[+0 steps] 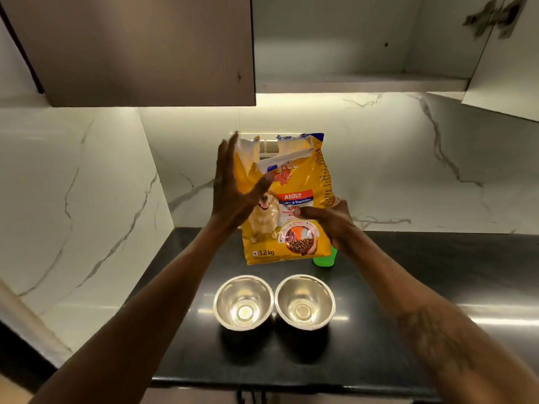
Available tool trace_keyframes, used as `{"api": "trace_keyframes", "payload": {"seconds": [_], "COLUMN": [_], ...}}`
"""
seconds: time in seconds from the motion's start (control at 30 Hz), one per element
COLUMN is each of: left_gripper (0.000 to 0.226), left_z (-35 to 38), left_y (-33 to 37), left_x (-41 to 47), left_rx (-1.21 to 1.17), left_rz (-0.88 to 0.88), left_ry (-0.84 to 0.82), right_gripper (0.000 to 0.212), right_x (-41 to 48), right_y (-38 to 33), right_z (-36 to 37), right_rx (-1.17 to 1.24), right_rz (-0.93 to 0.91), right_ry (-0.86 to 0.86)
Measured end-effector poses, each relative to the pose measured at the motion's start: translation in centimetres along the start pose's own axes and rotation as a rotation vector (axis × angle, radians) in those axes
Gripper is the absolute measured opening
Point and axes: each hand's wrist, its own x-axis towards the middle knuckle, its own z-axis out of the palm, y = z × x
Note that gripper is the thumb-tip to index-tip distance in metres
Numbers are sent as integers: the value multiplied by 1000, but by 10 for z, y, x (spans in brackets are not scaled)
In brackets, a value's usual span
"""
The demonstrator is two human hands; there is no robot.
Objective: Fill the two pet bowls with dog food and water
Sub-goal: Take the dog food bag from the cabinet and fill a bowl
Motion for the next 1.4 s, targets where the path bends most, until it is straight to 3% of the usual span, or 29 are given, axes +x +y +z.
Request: {"api": "trace_keyframes", "payload": {"seconds": [0.1, 0.2, 0.3, 0.43, 0.6, 0.77, 0.87, 0.97, 1.13, 1.23, 1.4], "left_gripper": [54, 25, 26, 25, 30, 24, 22, 22, 12, 6, 23], "left_z": [1, 1, 7, 21, 47, 57, 59, 49, 40, 7, 2], "left_y": [-7, -1, 1, 1, 4, 4, 2, -12, -29, -79, -97], "left_x": [15, 22, 29, 38, 42, 43, 43, 42, 33, 34, 23], "left_rx": [156, -104, -344, -504, -473, -532, -526, -537, -538, -504, -564], "left_rz": [-34, -263, -495, -629, -626, -587, -539, -512, -487, -457, -514], "left_ry": [-126, -11, 27, 72, 117, 87, 88, 69, 52, 32, 101], "right_gripper": [60, 60, 62, 61, 61, 99, 83, 61, 62, 62, 55], "right_x": [3, 12, 22, 28, 39, 47, 47, 47, 51, 58, 53], "right_y": [4, 8, 10, 15, 46, 68, 70, 70, 82, 100, 114], "right_z": [-3, -2, -5, -11, -18, -19, -10, 8, 0, 32, 16], "right_rx": [16, 22, 24, 27, 70, 47, 15, 8, -10, -62, -58], "right_rz": [8, -20, -9, 11, 58, 203, 193, 96, 4, -47, -56], "right_ry": [-11, -31, -78, -137, -138, -338, -413, -356, -131, -55, 98]}}
